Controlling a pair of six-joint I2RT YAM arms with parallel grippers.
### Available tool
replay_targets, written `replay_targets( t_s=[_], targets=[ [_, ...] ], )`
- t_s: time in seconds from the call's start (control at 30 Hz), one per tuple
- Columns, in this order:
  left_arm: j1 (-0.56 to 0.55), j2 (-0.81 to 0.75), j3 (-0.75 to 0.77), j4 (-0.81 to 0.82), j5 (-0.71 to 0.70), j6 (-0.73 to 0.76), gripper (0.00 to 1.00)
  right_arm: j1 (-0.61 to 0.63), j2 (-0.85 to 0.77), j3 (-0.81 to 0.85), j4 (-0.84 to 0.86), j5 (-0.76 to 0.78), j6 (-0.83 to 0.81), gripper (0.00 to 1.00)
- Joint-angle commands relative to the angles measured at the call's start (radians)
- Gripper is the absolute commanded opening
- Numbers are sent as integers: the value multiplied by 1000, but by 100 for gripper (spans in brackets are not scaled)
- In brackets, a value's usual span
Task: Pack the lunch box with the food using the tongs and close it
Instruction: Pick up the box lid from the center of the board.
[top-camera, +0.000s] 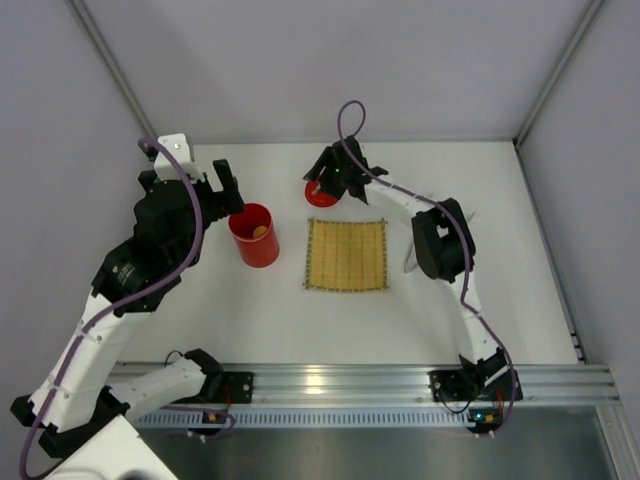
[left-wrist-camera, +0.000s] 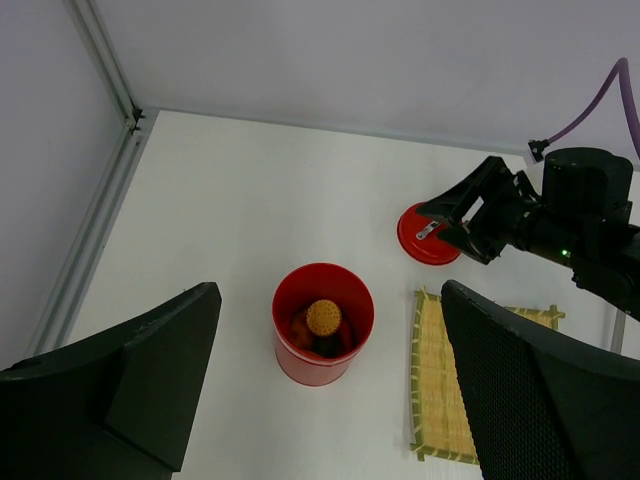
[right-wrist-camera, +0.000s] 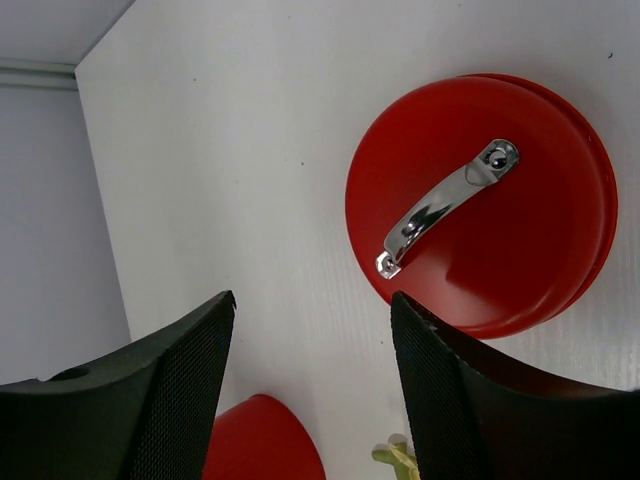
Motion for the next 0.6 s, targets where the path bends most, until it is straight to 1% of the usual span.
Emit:
replay_targets(
  t_s=[0.0,0.13,0.2,0.4,0.57],
  targets=[
    [1,-4,-7,10,3,13,96,24,-7,-13,118,32,46,63],
    [1,-3,-10,9,6,13,96,24,-7,-47,179,59,64,62],
    [1,0,-11,9,7,10,96,23,11,-24,164,85,67,61],
    [-1,6,-16,12,7,13,96,20,20,-42,187,99,89,60],
    [1,13,-22,10,9,15,96,13,46,-27,186,101,101,60]
  ],
)
